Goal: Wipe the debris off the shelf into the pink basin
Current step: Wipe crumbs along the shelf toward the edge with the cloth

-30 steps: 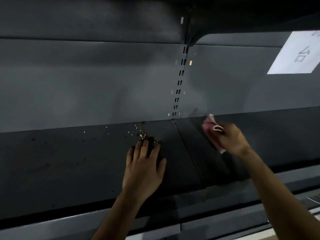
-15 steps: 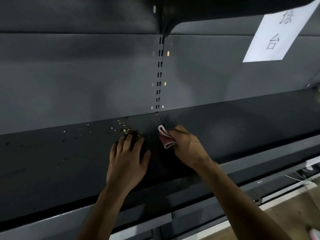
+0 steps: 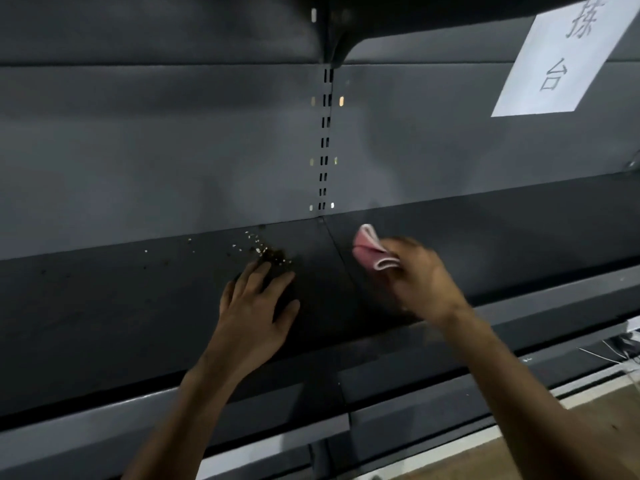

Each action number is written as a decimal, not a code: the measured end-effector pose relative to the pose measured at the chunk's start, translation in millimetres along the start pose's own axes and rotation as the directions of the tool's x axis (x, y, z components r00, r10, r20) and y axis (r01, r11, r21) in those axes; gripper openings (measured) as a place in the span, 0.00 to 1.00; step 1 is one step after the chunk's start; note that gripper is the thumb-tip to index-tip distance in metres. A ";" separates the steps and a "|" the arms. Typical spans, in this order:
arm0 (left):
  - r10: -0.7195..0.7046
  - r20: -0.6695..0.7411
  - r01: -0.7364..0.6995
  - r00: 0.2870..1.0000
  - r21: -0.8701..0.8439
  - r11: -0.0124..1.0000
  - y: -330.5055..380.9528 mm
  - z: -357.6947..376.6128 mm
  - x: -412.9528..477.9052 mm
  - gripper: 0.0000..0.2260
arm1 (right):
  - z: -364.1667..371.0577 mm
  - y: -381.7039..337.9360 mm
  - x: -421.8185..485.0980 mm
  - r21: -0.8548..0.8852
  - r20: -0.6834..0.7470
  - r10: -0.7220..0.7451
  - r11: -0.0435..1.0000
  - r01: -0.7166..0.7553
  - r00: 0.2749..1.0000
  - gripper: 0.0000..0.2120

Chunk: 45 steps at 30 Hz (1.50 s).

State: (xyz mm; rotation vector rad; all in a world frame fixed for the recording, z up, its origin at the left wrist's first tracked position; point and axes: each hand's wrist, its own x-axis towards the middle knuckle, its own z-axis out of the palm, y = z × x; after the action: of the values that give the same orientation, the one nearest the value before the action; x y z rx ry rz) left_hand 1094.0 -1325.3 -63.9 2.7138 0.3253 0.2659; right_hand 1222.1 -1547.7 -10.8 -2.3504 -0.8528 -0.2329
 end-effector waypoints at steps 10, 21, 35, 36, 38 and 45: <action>-0.042 -0.087 0.042 0.995 -0.002 0.999 -7.4 -2.1 -23.2 0.23 | 30.8 -14.9 -30.6 -0.122 0.060 0.087 0.989 -0.079 0.994 0.09; -0.032 -0.089 0.032 0.996 -0.003 0.999 -11.3 -6.1 -25.3 0.24 | 68.4 -69.4 -27.2 0.091 0.011 -0.242 0.967 0.240 0.970 0.06; -0.089 -0.134 0.096 0.987 0.047 0.994 -45.1 -23.3 -41.6 0.26 | 41.5 -23.3 -42.3 -0.076 0.135 -0.177 0.979 0.189 0.975 0.11; -0.095 -0.138 0.102 0.986 0.045 0.994 -44.8 -23.3 -40.8 0.26 | 45.2 -31.0 -44.7 -0.048 0.135 -0.222 0.972 0.231 0.965 0.11; -0.105 -0.144 0.112 0.984 0.041 0.993 -46.1 -23.4 -39.7 0.26 | 53.9 -48.0 -46.6 -0.023 0.132 -0.288 0.956 0.294 0.948 0.13; -0.129 -0.131 0.130 0.983 0.003 0.991 -47.3 -27.3 -39.6 0.24 | 92.3 -94.1 -29.7 0.179 0.180 -0.312 0.943 0.281 0.933 0.03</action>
State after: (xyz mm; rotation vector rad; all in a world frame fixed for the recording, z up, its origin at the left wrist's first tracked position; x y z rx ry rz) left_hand 1041.0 -1283.5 -63.8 2.6786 0.5406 0.4068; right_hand 1135.8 -1450.5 -48.0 -2.1229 -1.2845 -0.0441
